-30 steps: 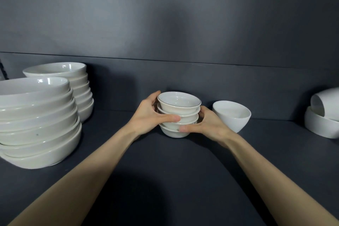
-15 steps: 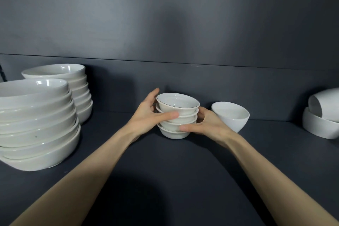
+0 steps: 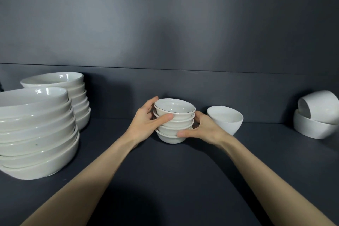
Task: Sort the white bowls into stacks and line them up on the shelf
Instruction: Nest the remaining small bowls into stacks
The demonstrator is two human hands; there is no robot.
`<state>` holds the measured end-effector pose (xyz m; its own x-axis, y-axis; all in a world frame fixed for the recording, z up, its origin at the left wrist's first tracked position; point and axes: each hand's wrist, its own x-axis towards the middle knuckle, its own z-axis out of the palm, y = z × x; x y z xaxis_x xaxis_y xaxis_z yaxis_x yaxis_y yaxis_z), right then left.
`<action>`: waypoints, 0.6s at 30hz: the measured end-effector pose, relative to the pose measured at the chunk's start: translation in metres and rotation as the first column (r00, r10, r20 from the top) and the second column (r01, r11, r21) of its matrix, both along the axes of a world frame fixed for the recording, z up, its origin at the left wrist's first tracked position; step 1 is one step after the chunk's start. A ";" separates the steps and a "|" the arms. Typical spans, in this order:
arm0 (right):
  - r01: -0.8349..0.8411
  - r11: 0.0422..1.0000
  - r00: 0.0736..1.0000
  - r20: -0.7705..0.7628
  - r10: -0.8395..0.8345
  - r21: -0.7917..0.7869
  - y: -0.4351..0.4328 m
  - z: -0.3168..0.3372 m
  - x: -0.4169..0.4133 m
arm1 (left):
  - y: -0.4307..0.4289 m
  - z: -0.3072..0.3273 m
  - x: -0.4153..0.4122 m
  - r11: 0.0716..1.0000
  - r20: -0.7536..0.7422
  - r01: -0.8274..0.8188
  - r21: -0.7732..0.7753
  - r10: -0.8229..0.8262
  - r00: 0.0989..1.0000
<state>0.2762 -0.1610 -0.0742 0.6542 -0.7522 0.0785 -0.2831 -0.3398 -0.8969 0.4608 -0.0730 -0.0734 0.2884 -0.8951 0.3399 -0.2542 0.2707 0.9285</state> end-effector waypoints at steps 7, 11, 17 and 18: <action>0.072 0.992 0.994 -0.077 -0.080 -0.104 0.010 0.020 -0.022 | 0.013 0.026 -0.007 0.983 0.270 -0.144 -0.117 0.171 0.948; 0.229 0.936 0.962 -0.088 -0.260 -0.268 0.023 0.041 -0.059 | 0.017 0.040 -0.034 0.954 0.330 -0.129 -0.270 0.217 0.919; 0.398 0.849 0.905 -0.004 -0.425 -0.347 0.026 0.057 -0.129 | 0.003 0.052 -0.091 0.962 0.362 0.019 -0.271 0.084 0.928; 0.422 0.837 0.895 0.013 -0.446 -0.348 0.024 0.058 -0.141 | -0.002 0.051 -0.101 0.966 0.371 0.053 -0.254 0.046 0.927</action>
<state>0.1355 -0.1367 -0.0159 0.2790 -0.8966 0.3440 -0.5263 -0.4424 -0.7261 0.3598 -0.0750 -0.0229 0.0937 -0.7640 0.6383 -0.5652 0.4870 0.6659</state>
